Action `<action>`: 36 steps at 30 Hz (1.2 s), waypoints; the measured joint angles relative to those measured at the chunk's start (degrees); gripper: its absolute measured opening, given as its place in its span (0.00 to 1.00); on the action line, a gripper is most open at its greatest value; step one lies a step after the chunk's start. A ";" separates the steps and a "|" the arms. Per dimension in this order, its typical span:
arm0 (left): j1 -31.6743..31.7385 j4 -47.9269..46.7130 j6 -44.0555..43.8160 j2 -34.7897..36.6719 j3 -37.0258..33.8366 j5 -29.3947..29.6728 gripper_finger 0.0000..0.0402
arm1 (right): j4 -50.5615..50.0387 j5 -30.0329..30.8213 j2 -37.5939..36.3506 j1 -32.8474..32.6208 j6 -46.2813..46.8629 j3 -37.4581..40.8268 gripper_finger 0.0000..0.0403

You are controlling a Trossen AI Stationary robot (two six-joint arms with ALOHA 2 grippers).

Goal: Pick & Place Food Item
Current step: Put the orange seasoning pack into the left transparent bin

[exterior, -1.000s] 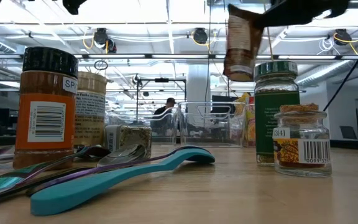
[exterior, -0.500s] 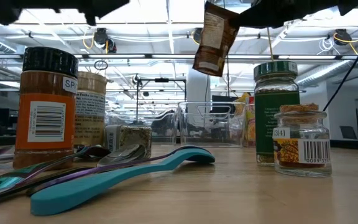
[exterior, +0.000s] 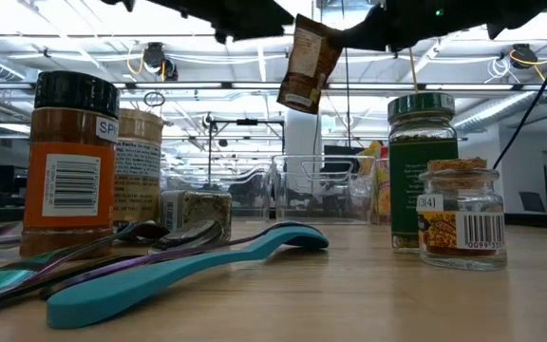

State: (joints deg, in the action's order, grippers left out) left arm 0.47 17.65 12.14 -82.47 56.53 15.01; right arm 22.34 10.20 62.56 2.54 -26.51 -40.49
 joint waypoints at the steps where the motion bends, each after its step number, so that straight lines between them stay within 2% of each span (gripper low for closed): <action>1: 0.15 -0.76 0.00 -0.68 0.44 0.02 0.58 | 0.20 0.00 0.05 0.52 -0.33 0.00 0.00; 9: 0.63 1.83 -0.86 -1.53 0.77 0.01 0.58 | 1.17 -0.60 0.05 2.59 -4.20 0.00 0.00; 15: 0.63 3.68 -1.77 -1.53 0.81 -0.09 0.58 | 2.76 -9.04 0.18 4.11 -3.79 0.00 0.00; 22: 0.63 3.69 -2.41 -1.53 0.81 -0.34 0.58 | 5.15 -10.30 2.38 5.04 -2.21 0.00 0.00; 27: 0.63 3.66 -3.69 -1.53 0.81 -3.77 0.58 | 8.72 -10.58 4.69 4.99 -1.56 0.00 0.00; 33: 0.63 3.50 -3.73 -1.53 0.81 -4.05 0.58 | 9.61 -10.54 5.20 4.99 -1.00 0.00 0.00; 36: 0.63 3.52 -4.65 -1.53 0.81 -4.05 0.55 | 9.75 -10.54 5.21 4.99 -0.34 0.00 0.00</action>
State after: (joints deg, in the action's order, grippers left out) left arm 1.10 21.17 7.50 -84.01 57.34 10.96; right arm 32.09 -0.34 67.77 7.53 -26.85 -40.49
